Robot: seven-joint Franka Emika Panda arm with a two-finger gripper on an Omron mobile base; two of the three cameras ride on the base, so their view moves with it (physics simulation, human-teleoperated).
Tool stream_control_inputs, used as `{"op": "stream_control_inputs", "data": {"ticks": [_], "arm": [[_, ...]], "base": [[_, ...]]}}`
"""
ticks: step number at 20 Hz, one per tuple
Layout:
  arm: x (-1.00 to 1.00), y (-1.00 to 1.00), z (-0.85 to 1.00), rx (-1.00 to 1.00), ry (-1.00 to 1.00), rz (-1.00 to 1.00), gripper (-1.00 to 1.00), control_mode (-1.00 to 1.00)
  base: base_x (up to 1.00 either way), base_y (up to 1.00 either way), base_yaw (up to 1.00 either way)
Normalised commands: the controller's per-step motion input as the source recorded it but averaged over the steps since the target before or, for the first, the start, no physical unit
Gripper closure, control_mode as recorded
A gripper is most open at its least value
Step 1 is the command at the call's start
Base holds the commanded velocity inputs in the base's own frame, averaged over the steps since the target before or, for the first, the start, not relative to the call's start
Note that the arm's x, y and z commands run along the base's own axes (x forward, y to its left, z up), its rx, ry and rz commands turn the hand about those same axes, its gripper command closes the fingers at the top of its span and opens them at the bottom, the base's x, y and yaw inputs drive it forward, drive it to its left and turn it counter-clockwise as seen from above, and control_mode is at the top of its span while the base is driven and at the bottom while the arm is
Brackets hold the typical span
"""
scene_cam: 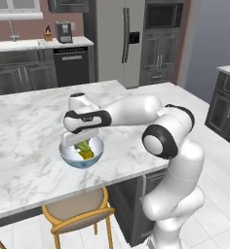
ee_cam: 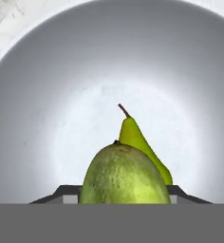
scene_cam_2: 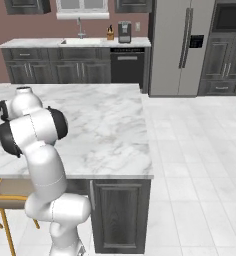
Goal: Take the fruits from the plate on the dining counter and place two fruits in each bowl.
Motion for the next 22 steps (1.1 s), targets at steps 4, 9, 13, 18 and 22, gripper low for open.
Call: {"op": "stream_control_inputs", "data": {"ticks": [4,9,13,18,22], "arm": [[0.00,0.00,0.00,0.00,0.00,0.00,-1.00,-1.00],[0.00,0.00,0.00,0.00,0.02,0.00,-1.00,-1.00],[0.00,0.00,0.09,0.00,0.00,0.00,-1.00,-1.00],[-0.73,-0.12,0.44,0.01,-0.05,0.00,-1.00,-1.00],[-1.00,-0.33,0.62,0.07,-0.17,0.00,-1.00,-1.00]], "base": [[0.00,0.00,0.00],[0.00,0.00,0.00],[0.00,0.00,0.00],[0.00,0.00,0.00],[0.00,0.00,0.00]]}}
